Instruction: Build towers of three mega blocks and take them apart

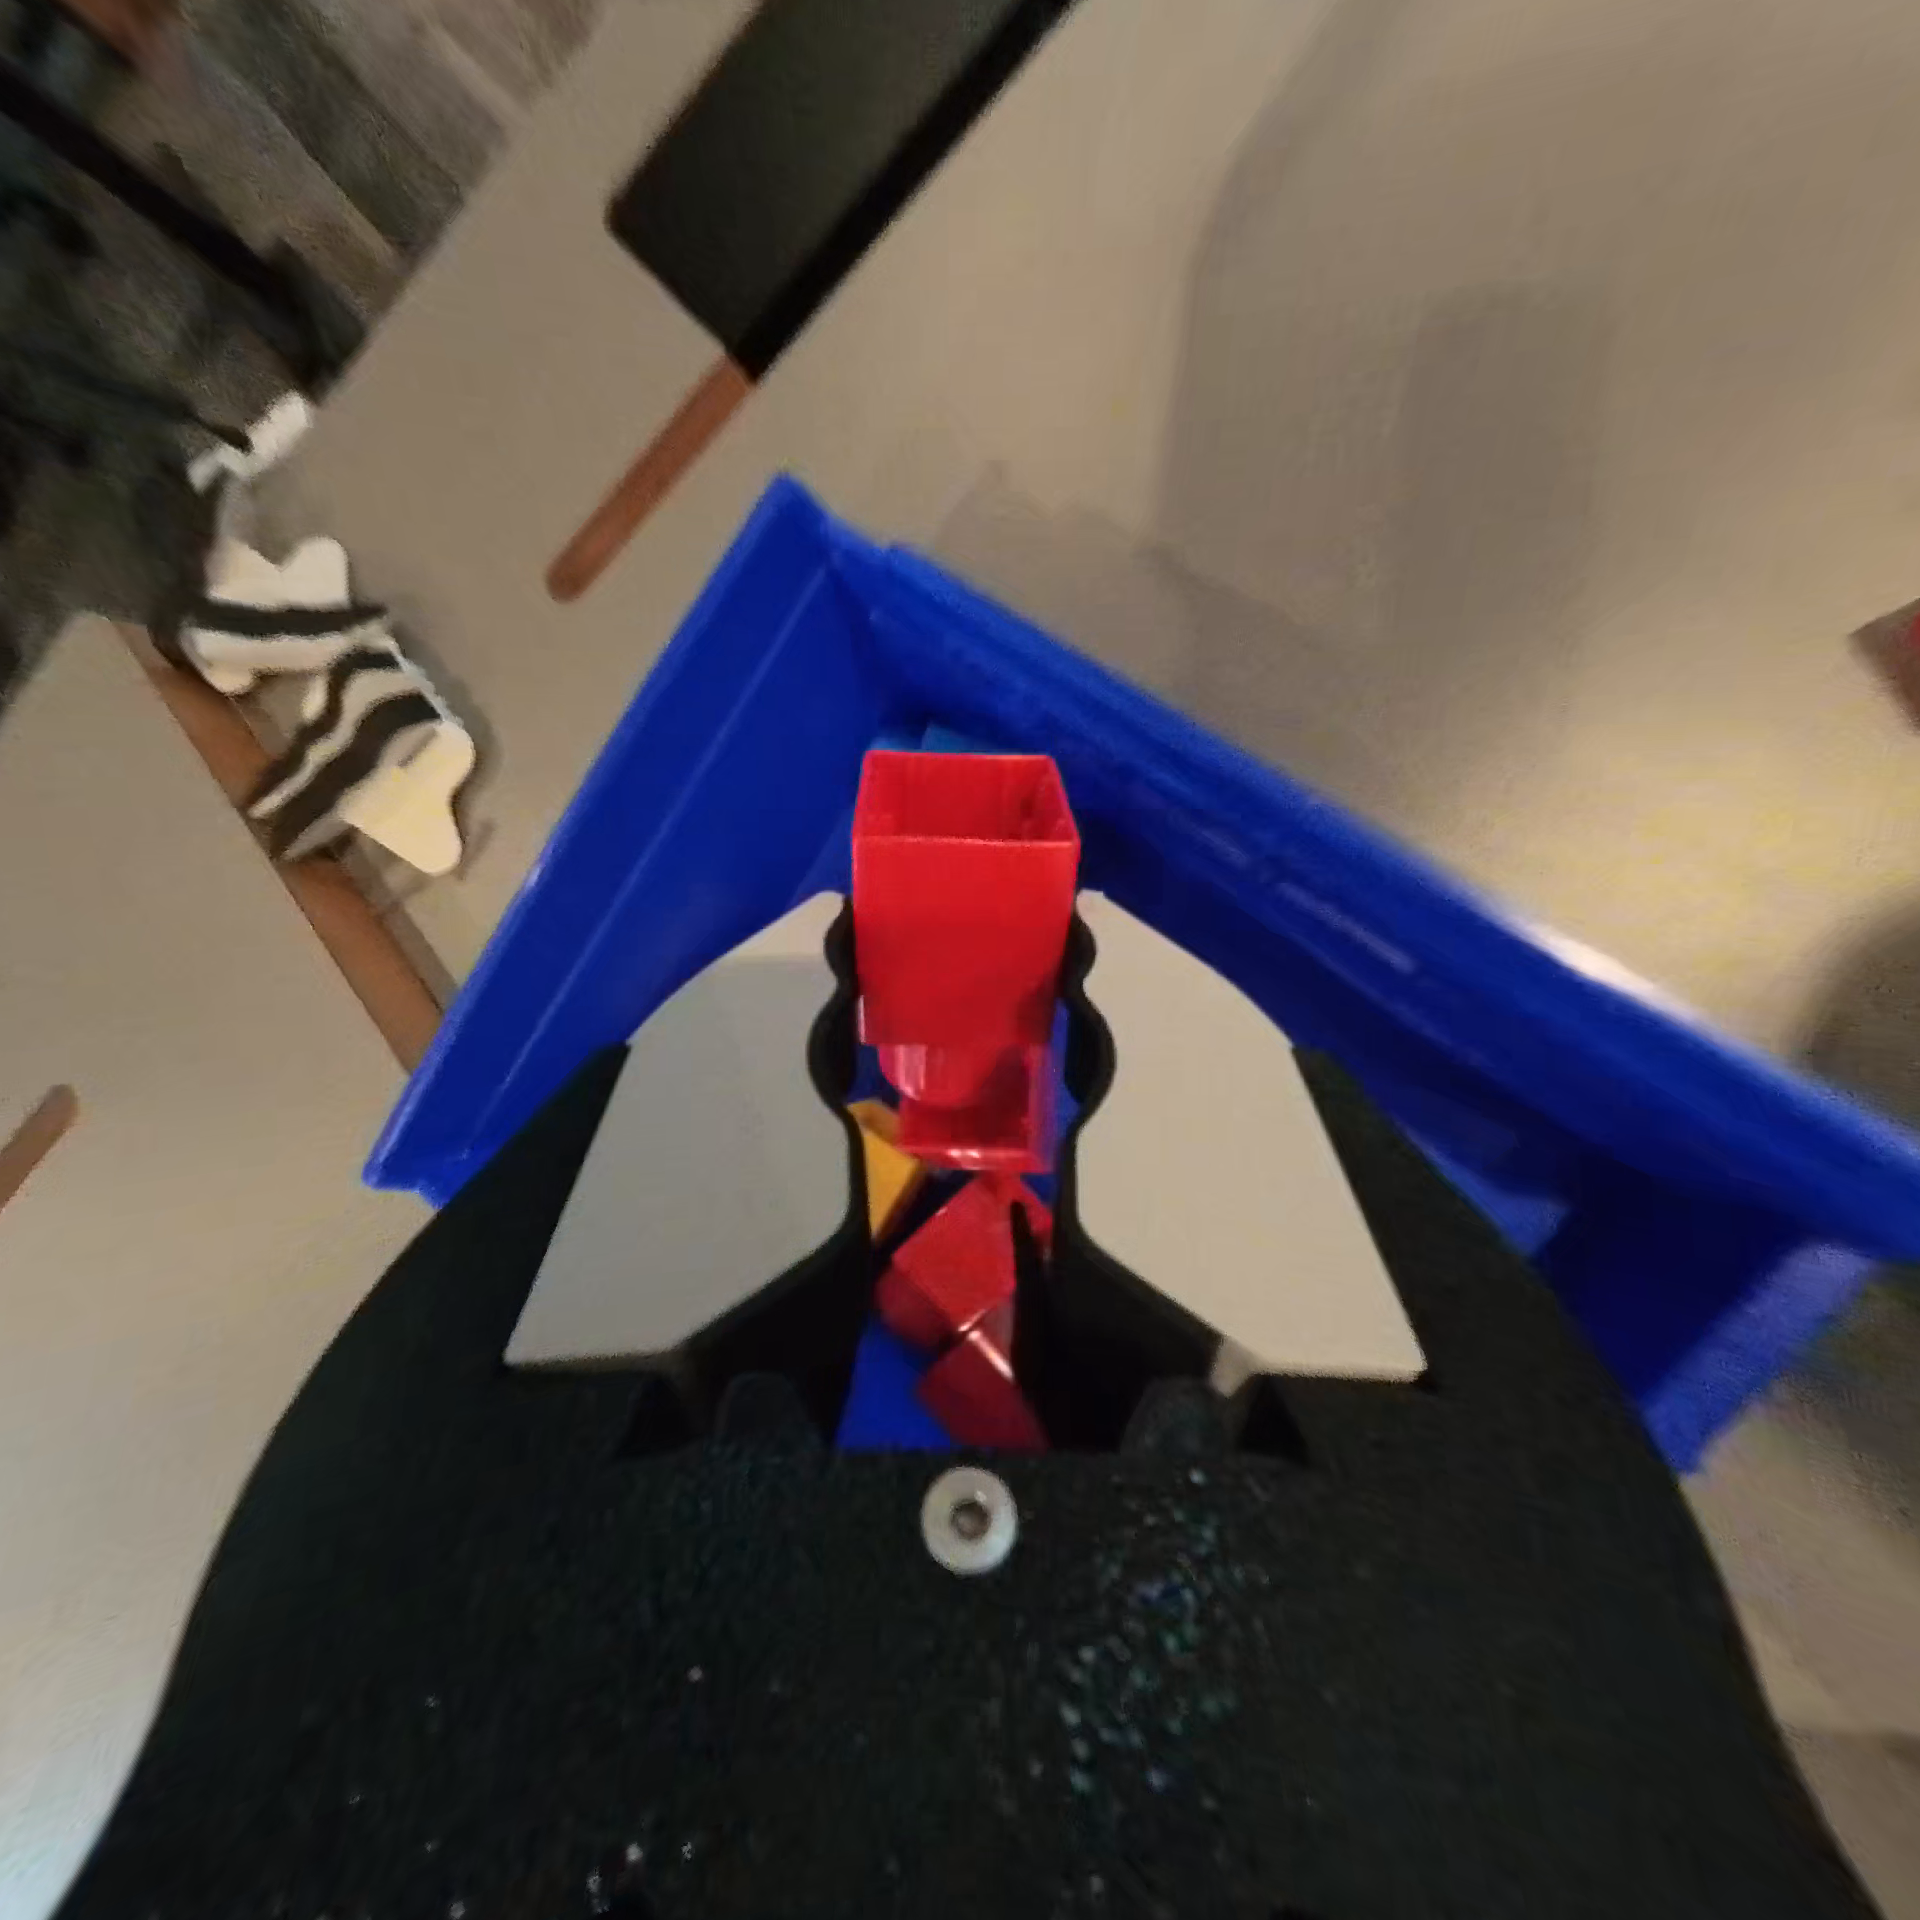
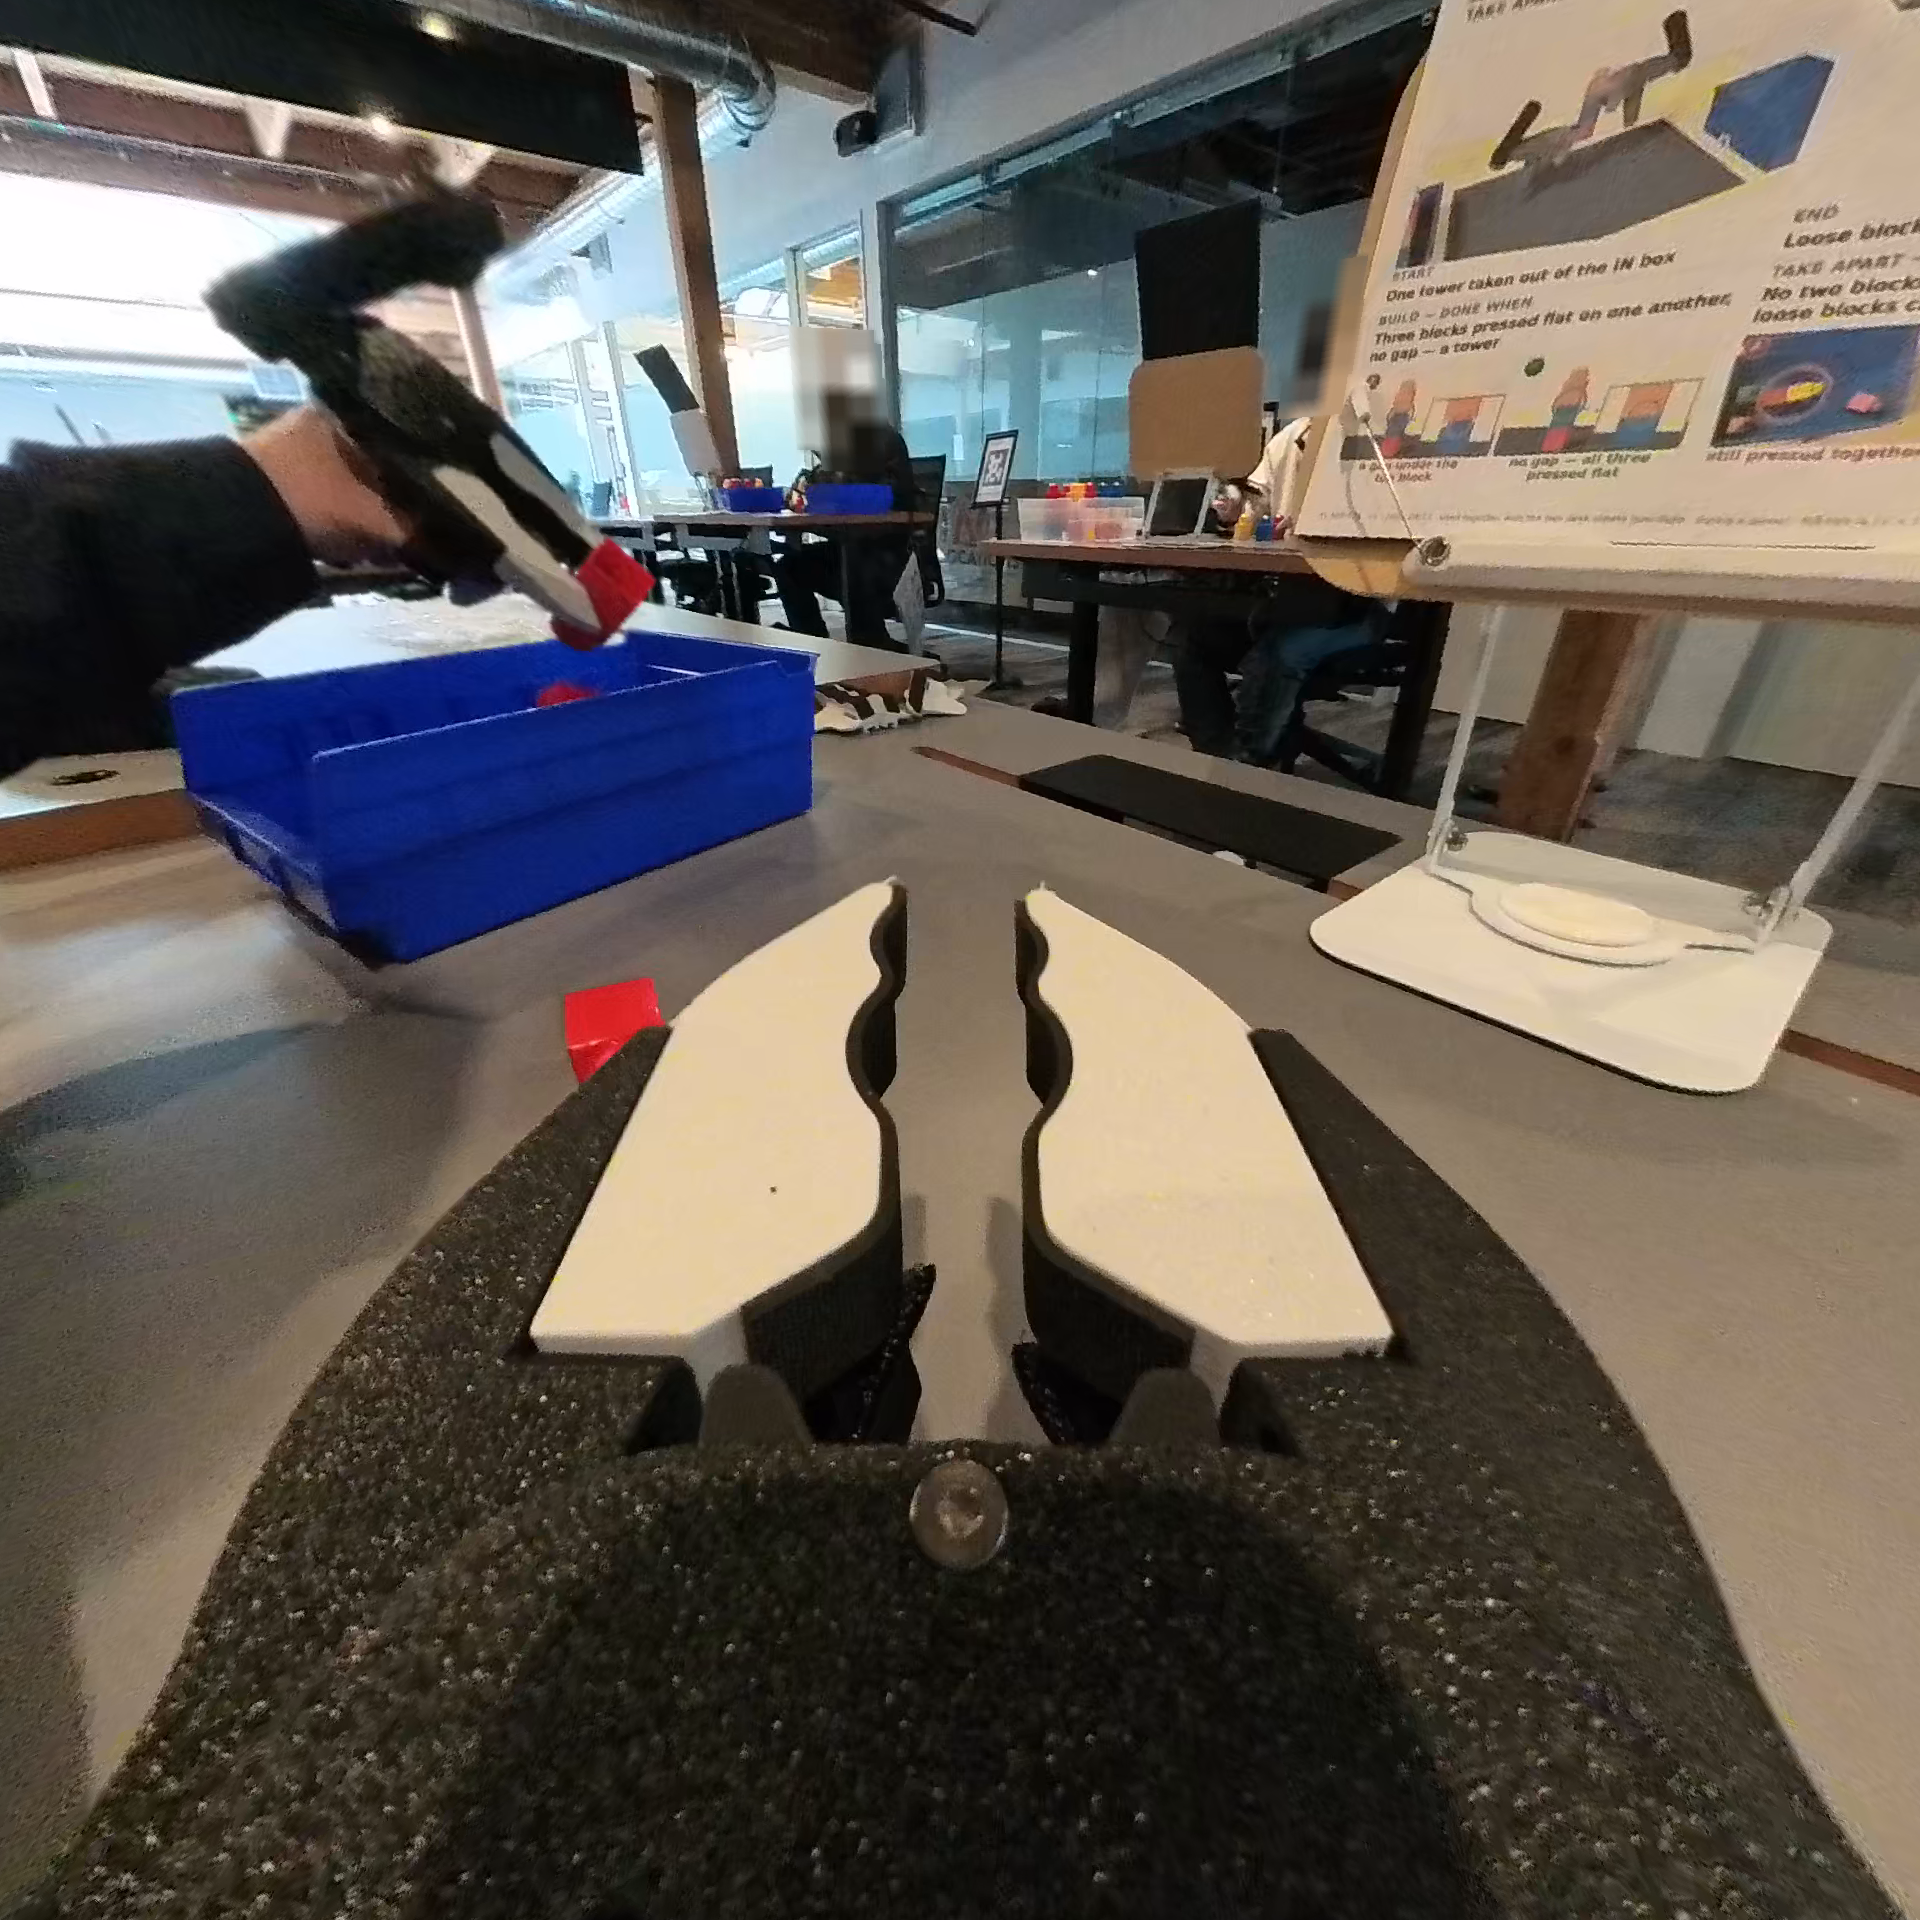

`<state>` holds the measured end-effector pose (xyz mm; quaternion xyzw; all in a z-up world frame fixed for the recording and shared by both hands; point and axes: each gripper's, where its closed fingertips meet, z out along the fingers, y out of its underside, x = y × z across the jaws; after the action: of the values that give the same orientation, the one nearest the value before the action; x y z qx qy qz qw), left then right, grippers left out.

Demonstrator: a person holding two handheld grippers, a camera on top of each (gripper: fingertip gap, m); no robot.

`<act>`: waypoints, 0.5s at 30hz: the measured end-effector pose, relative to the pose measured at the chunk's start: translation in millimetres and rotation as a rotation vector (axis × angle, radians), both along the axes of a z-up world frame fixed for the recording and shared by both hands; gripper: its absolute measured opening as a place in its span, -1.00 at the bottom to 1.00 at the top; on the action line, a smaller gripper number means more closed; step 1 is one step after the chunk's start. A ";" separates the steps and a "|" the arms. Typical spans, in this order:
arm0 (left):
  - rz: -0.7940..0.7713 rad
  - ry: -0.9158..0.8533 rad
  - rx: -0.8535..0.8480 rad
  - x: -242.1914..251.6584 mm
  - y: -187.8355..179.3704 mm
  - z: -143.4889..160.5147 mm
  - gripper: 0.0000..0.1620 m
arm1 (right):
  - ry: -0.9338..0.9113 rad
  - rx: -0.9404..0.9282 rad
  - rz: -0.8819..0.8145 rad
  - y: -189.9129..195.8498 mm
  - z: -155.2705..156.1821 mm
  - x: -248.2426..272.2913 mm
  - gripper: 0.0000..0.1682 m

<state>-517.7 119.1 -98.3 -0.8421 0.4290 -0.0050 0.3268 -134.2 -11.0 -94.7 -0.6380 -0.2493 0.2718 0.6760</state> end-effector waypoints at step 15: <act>-0.321 -0.104 -0.159 236.7 -96.5 -34.3 -0.55 | -0.025 0.013 -0.018 0.3 -0.9 1.4 -0.77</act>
<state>-280.9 22.7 -132.7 -0.7847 0.5385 -0.1345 0.2760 -132.8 -10.8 -95.6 -0.6393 -0.2535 0.2561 0.6793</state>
